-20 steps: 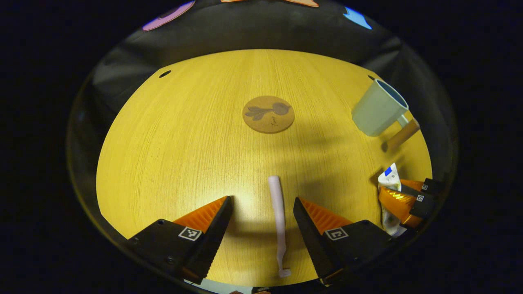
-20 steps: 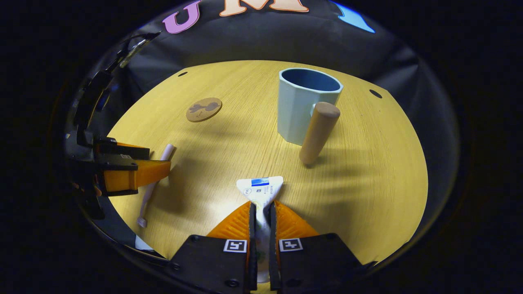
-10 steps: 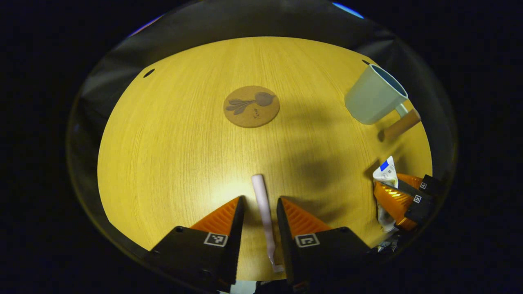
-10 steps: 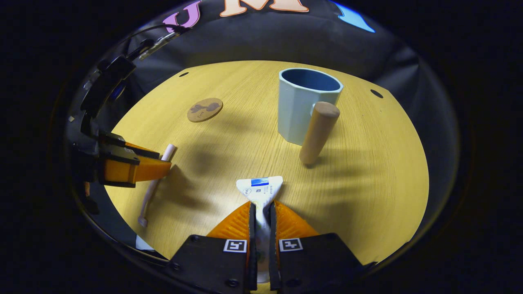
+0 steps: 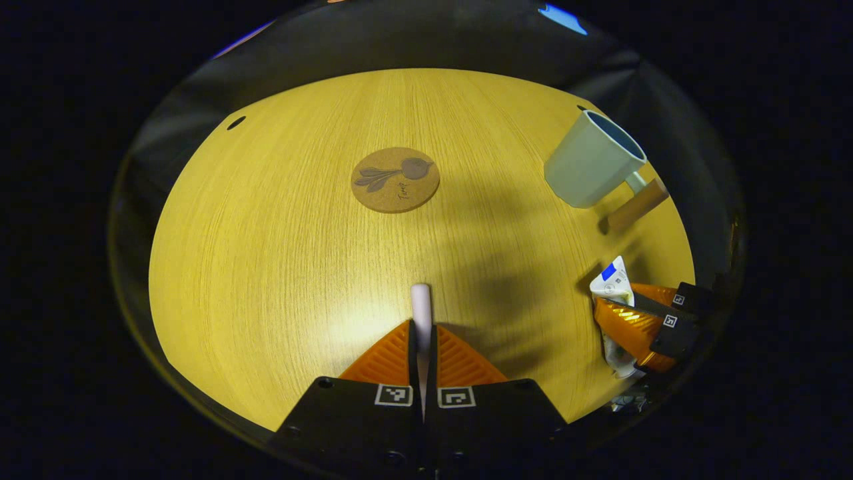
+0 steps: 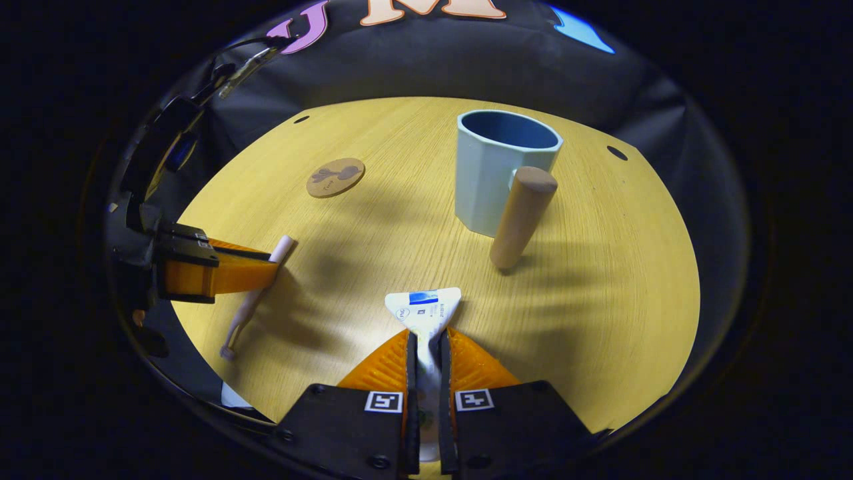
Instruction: Put the toothbrush and toothpaste on the desktop into the cup, then pick up the cup and place it on the coaster on the desktop.
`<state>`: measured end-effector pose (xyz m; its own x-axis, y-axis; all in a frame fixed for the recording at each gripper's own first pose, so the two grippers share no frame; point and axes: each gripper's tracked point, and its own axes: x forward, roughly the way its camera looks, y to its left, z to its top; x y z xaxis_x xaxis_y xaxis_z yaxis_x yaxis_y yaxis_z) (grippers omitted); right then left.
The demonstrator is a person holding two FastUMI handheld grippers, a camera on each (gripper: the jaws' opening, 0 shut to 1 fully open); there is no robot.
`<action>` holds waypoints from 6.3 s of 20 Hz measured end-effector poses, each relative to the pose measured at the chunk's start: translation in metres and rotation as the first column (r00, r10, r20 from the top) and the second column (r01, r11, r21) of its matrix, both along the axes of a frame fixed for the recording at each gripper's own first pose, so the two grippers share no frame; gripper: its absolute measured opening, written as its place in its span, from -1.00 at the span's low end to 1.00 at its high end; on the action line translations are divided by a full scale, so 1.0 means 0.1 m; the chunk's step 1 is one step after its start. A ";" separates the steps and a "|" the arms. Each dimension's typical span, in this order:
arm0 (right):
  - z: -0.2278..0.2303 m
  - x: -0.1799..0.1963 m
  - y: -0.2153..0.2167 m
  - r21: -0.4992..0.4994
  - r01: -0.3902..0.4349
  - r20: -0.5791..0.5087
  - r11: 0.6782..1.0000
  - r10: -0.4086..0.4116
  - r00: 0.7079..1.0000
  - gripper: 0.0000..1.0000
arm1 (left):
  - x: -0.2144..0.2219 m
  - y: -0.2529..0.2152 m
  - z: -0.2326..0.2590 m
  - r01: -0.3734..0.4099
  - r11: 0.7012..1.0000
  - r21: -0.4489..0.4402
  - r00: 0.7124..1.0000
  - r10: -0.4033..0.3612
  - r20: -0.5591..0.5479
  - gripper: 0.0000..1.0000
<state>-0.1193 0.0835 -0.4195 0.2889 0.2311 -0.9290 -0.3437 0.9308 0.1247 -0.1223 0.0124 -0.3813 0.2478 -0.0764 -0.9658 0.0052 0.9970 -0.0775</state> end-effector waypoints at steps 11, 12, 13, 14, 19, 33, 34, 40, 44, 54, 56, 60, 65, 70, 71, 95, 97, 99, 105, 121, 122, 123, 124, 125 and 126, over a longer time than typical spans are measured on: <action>0.27 0.07 0.02 0.161 0.127 -0.070 0.979 -0.117 0.991 -0.88 | -0.03 0.00 0.07 -0.071 0.992 -0.103 0.994 0.080 0.080 -1.00; 0.37 0.11 0.02 0.187 0.141 -0.061 0.972 -0.132 0.989 -0.87 | -0.04 0.00 0.13 -0.071 0.991 -0.113 0.993 0.081 0.085 -1.00; 0.43 0.16 0.00 0.202 0.148 -0.050 0.968 -0.141 0.989 -0.87 | -0.05 0.00 0.19 -0.074 0.990 -0.120 0.992 0.086 0.097 -1.00; 0.48 0.22 -0.04 0.204 0.153 -0.036 0.967 -0.149 0.988 -0.88 | -0.07 0.01 0.23 -0.075 0.989 -0.125 0.991 0.087 0.098 -1.00; 0.89 0.65 -0.03 0.298 0.167 0.063 0.940 -0.194 0.979 -0.88 | -0.05 -0.05 0.44 -0.080 0.987 -0.140 0.985 0.099 0.138 -1.00; 1.39 2.38 0.01 0.487 0.197 0.348 0.851 -0.396 0.850 -0.85 | 0.01 -0.32 0.76 -0.112 0.975 -0.193 0.970 0.149 0.191 -1.00; 1.34 2.49 -0.01 0.481 0.207 0.353 0.852 -0.404 0.844 -0.85 | 0.01 -0.32 0.78 -0.120 0.974 -0.192 0.968 0.157 0.193 -1.00; 1.02 2.79 -0.02 0.450 0.247 0.362 0.858 -0.428 0.828 -0.85 | -0.07 -0.21 0.91 -0.163 0.971 -0.176 0.960 0.197 0.197 -1.00; 1.09 2.80 -0.07 0.416 0.217 0.451 0.883 -0.408 0.794 -0.72 | -0.06 -0.20 0.97 -0.188 0.965 -0.183 0.954 0.224 0.199 -1.00; 1.26 2.40 -0.06 0.437 0.168 0.437 0.883 -0.373 0.818 0.91 | 0.26 -0.33 1.04 -0.128 0.968 -0.215 0.952 0.181 0.246 -1.00; 1.39 2.32 -0.18 0.440 0.171 0.456 0.882 -0.384 0.803 0.98 | 0.37 -0.41 1.05 -0.114 0.966 -0.231 0.950 0.175 0.260 -1.00; 1.62 2.10 -0.67 0.440 0.228 0.472 0.869 -0.439 0.764 0.98 | 0.88 -0.58 1.27 -0.075 0.957 -0.281 0.918 0.176 0.355 -1.00; 1.62 1.86 -1.20 0.410 0.313 0.469 0.857 -0.492 0.733 0.97 | 1.41 -0.78 1.48 -0.081 0.931 -0.356 0.873 0.239 0.426 -1.00; 1.64 1.68 -1.57 0.389 0.370 0.469 0.844 -0.527 0.708 0.97 | 1.82 -0.92 1.55 -0.101 0.911 -0.399 0.835 0.296 0.464 -0.99; 1.65 1.65 -1.61 0.389 0.376 0.468 0.841 -0.532 0.705 0.97 | 1.89 -0.92 1.55 -0.118 0.905 -0.408 0.825 0.318 0.468 -0.98; 1.36 1.33 -1.77 0.365 0.361 0.394 0.858 -0.494 0.775 0.97 | 2.58 -1.23 1.21 -0.234 0.884 -0.403 0.688 0.444 0.574 -1.00; 1.37 1.36 -1.73 0.369 0.349 0.396 0.861 -0.485 0.779 0.97 | 2.52 -1.25 1.29 -0.215 0.898 -0.383 0.685 0.418 0.597 -1.00; 1.37 1.37 -1.68 0.375 0.335 0.394 0.864 -0.476 0.787 0.97 | 2.43 -1.29 1.40 -0.185 0.918 -0.352 0.675 0.379 0.633 -0.99; 1.37 1.40 -1.54 0.392 0.299 0.385 0.870 -0.450 0.806 0.97 | 2.08 -1.41 1.39 -0.142 0.945 -0.294 0.706 0.305 0.639 -0.95; 1.29 1.35 -0.61 0.330 0.109 0.318 0.938 -0.219 0.922 0.98 | 1.41 -0.67 1.64 -0.142 0.988 -0.067 0.671 0.146 0.727 0.91; 1.24 1.35 -0.56 0.308 0.111 0.300 0.945 -0.207 0.931 0.97 | 1.38 -0.56 1.67 -0.141 0.989 -0.046 0.669 0.130 0.732 0.91; 1.17 1.37 -0.49 0.285 0.113 0.279 0.952 -0.195 0.940 0.97 | 1.36 -0.45 1.71 -0.139 0.990 -0.026 0.665 0.113 0.738 0.91; 1.10 1.37 -0.47 0.258 0.113 0.258 0.959 -0.182 0.949 0.97 | 1.34 -0.34 1.73 -0.140 0.990 -0.008 0.662 0.099 0.743 0.91; 1.02 1.37 -0.44 0.231 0.116 0.232 0.966 -0.171 0.958 0.98 | 1.29 -0.23 1.75 -0.139 0.990 0.012 0.663 0.084 0.744 0.90; 0.94 1.37 -0.41 0.205 0.118 0.196 0.972 -0.159 0.968 0.97 | 1.25 -0.13 1.77 -0.139 0.990 0.025 0.663 0.074 0.745 0.90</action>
